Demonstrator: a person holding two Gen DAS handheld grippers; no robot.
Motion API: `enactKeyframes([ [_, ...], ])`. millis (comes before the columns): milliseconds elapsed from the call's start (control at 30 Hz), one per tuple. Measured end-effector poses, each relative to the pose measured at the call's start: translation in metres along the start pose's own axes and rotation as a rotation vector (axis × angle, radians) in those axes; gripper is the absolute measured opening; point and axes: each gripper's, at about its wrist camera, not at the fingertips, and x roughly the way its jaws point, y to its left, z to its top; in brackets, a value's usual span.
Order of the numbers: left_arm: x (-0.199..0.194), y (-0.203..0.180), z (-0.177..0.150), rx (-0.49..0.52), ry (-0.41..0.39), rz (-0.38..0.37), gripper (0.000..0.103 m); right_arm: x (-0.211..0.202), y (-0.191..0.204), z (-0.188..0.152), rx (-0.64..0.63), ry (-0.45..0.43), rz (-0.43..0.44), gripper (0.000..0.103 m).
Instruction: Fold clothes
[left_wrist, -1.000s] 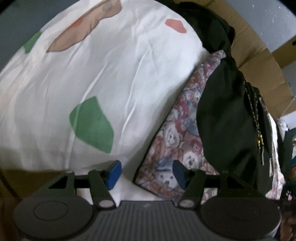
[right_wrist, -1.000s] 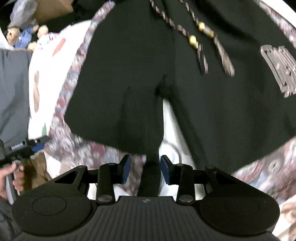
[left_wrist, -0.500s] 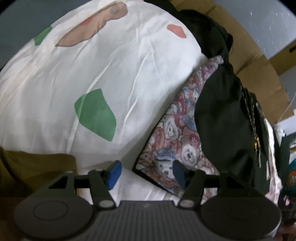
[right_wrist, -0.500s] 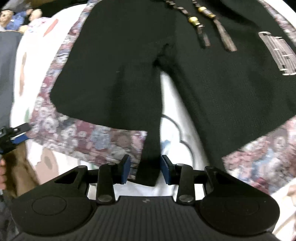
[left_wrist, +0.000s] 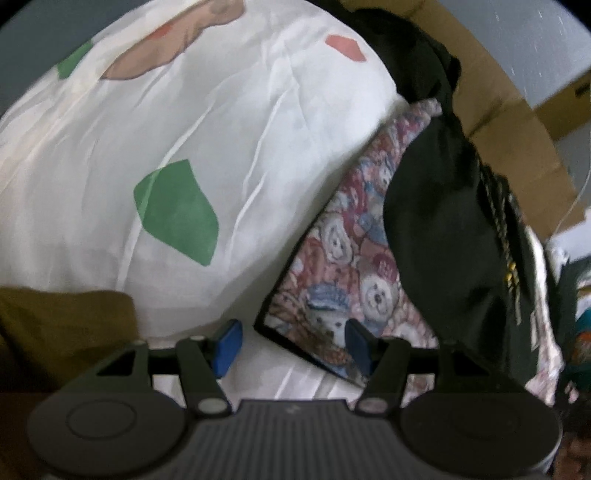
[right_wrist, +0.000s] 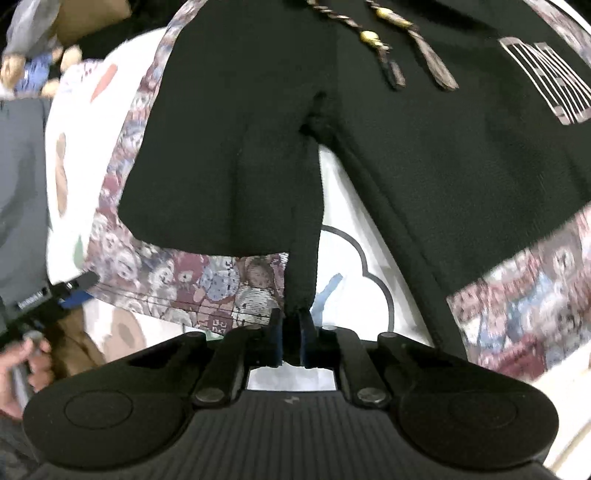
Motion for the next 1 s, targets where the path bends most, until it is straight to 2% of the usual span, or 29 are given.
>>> enactKeyframes([
  [100, -0.001, 0.003, -0.001, -0.03, -0.006, -0.012, 0.064, 0.001, -0.001, -0.003, 0.008, 0.008, 0.001, 0.008],
  [300, 0.006, -0.008, -0.006, 0.03, 0.002, 0.02, 0.065, 0.005, 0.006, -0.002, 0.001, 0.018, 0.002, 0.008],
  [367, 0.006, -0.009, -0.006, 0.04, -0.008, 0.028, 0.05, 0.006, 0.007, -0.001, -0.003, 0.018, 0.002, 0.008],
  [400, 0.004, -0.009, -0.007, 0.05, -0.019, 0.034, 0.035, 0.005, 0.007, -0.001, -0.005, 0.019, 0.003, 0.008],
  [433, 0.003, -0.009, -0.007, 0.05, -0.025, 0.037, 0.026, 0.004, 0.006, 0.0, -0.008, 0.021, 0.004, 0.008],
  [500, -0.003, -0.001, -0.006, 0.008, -0.033, 0.01, 0.015, 0.004, 0.006, 0.0, -0.011, 0.023, 0.007, 0.008],
  [533, -0.006, 0.003, -0.004, -0.011, -0.035, -0.009, 0.005, 0.003, 0.005, 0.0, -0.008, 0.025, 0.011, 0.008],
  [600, -0.021, 0.012, -0.002, -0.071, -0.068, -0.094, 0.005, 0.003, 0.005, 0.0, 0.001, 0.03, 0.022, 0.008],
  [733, -0.04, 0.011, -0.001, -0.07, -0.108, -0.141, 0.005, -0.004, 0.003, 0.002, 0.026, 0.04, 0.068, 0.008],
  [1000, -0.05, 0.011, 0.001, -0.071, -0.138, -0.112, 0.004, -0.015, 0.006, 0.006, 0.024, 0.029, 0.098, 0.008],
])
